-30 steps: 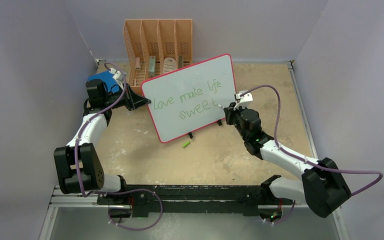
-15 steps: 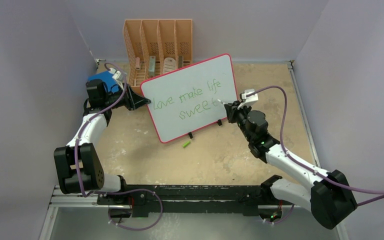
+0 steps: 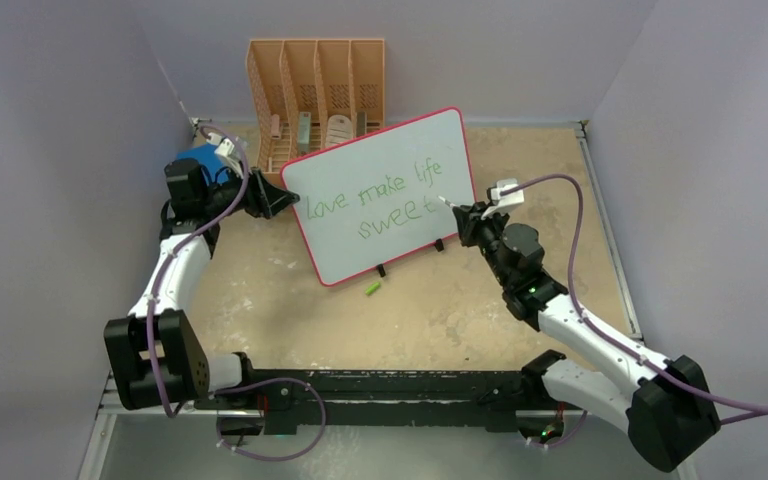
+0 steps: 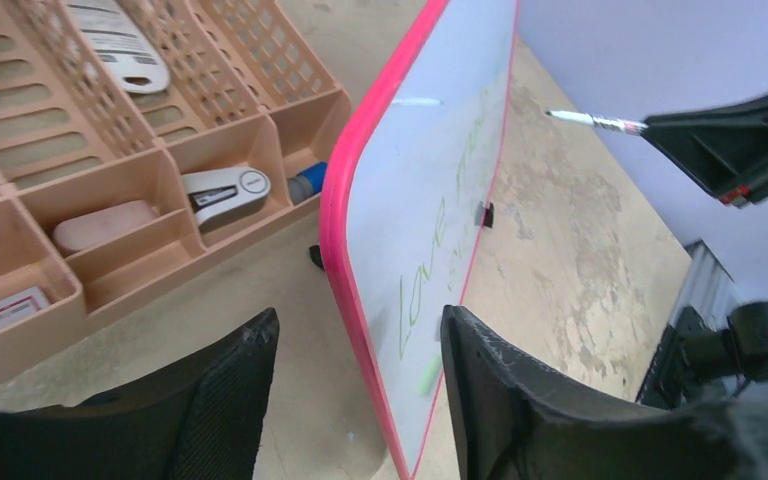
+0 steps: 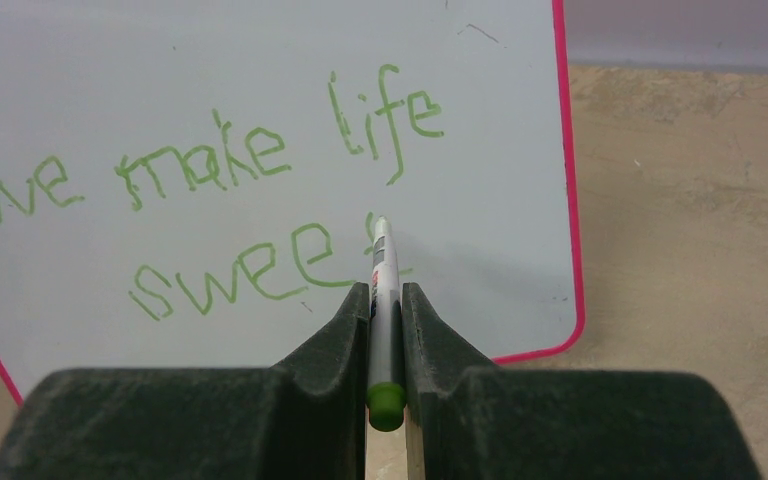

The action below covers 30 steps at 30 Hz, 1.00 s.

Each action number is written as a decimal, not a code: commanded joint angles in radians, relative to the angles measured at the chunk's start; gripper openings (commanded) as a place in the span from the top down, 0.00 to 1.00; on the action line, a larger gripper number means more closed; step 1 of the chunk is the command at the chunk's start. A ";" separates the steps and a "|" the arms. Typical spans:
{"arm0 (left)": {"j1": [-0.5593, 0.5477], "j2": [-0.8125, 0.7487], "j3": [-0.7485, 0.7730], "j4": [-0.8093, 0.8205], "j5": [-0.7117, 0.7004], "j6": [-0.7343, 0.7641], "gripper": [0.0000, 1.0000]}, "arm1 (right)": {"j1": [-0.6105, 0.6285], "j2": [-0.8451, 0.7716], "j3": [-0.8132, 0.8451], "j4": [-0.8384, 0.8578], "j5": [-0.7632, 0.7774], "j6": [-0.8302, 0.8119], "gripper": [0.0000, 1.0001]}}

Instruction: Write a sentence on the whiteboard

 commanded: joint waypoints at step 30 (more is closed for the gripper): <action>-0.523 -0.360 0.158 -0.727 -0.690 -0.117 0.26 | -0.005 -0.250 0.039 -0.101 -0.023 0.014 1.00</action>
